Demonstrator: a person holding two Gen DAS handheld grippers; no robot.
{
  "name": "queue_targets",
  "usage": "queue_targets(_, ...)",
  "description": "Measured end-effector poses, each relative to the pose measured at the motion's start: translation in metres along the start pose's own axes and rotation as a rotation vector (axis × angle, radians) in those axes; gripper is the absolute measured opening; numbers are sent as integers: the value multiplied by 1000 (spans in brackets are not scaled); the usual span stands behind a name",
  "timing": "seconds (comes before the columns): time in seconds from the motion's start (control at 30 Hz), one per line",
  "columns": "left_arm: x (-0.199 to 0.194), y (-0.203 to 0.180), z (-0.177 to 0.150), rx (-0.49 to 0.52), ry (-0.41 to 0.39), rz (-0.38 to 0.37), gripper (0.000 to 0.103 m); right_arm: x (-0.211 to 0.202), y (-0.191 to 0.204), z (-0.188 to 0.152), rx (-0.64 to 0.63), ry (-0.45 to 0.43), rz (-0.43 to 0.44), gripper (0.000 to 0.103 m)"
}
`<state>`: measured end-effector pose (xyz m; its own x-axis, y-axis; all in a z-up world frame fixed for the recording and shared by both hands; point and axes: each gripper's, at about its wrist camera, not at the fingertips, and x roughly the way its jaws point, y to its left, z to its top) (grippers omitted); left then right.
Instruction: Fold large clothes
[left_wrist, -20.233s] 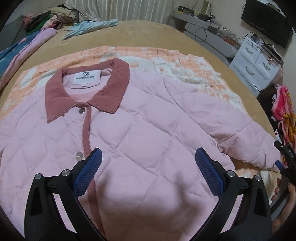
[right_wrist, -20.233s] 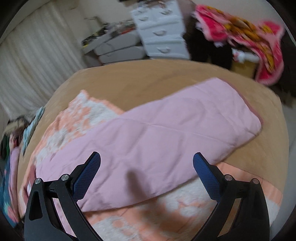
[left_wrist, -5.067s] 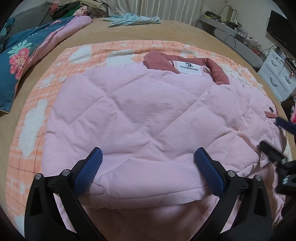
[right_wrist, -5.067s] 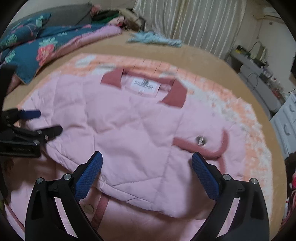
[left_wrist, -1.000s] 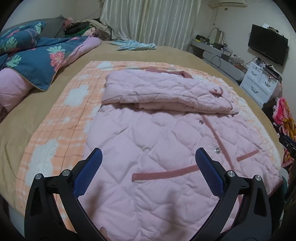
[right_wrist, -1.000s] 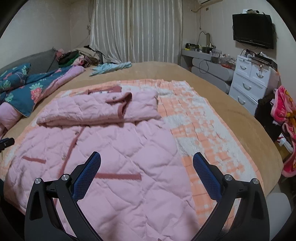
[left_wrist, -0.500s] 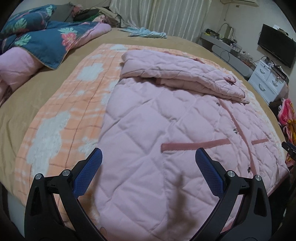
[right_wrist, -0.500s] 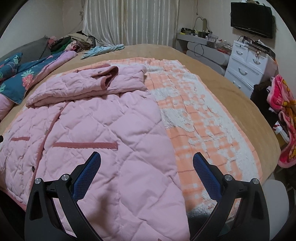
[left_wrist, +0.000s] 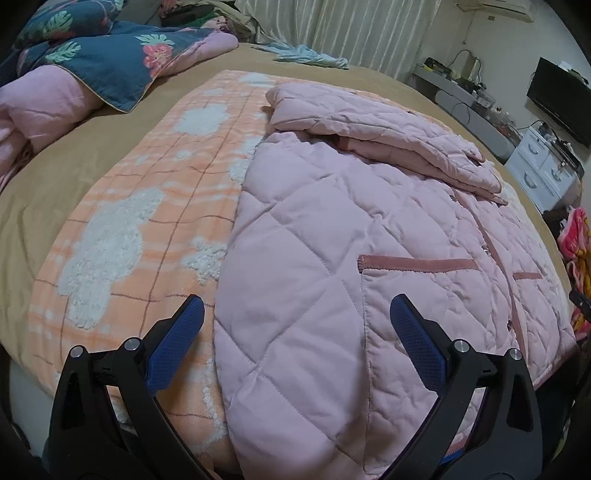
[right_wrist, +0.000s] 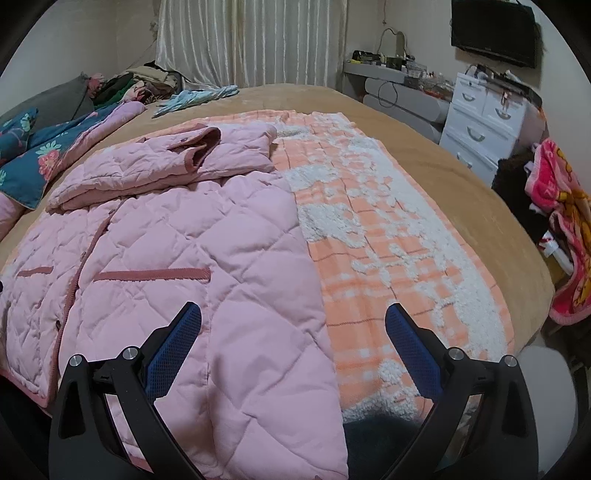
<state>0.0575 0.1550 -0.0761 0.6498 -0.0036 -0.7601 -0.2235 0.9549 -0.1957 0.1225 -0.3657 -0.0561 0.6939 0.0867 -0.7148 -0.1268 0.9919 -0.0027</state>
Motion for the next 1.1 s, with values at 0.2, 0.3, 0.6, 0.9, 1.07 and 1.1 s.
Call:
queue_targets(0.2, 1, -1, -6, 17, 16, -8, 95, 2, -8, -5, 5, 41, 16, 99)
queue_targets(0.3, 1, -3, -10, 18, 27, -4, 95, 8, -7, -10, -14, 77, 20, 99)
queue_targets(0.6, 3, -4, -26, 9, 77, 5, 95, 27, -7, -20, -35, 191, 47, 99)
queue_targets(0.9, 10, -7, -42, -17, 141, 17, 95, 40, -7, -24, -27, 262, 146, 75)
queue_targets(1.07, 7, -12, -50, -2, 146, -10, 95, 38, -6, -27, -18, 260, 208, 52)
queue_targets(1.1, 7, -14, -51, 2, 147, -16, 94, 36, -4, -26, -27, 251, 216, 44)
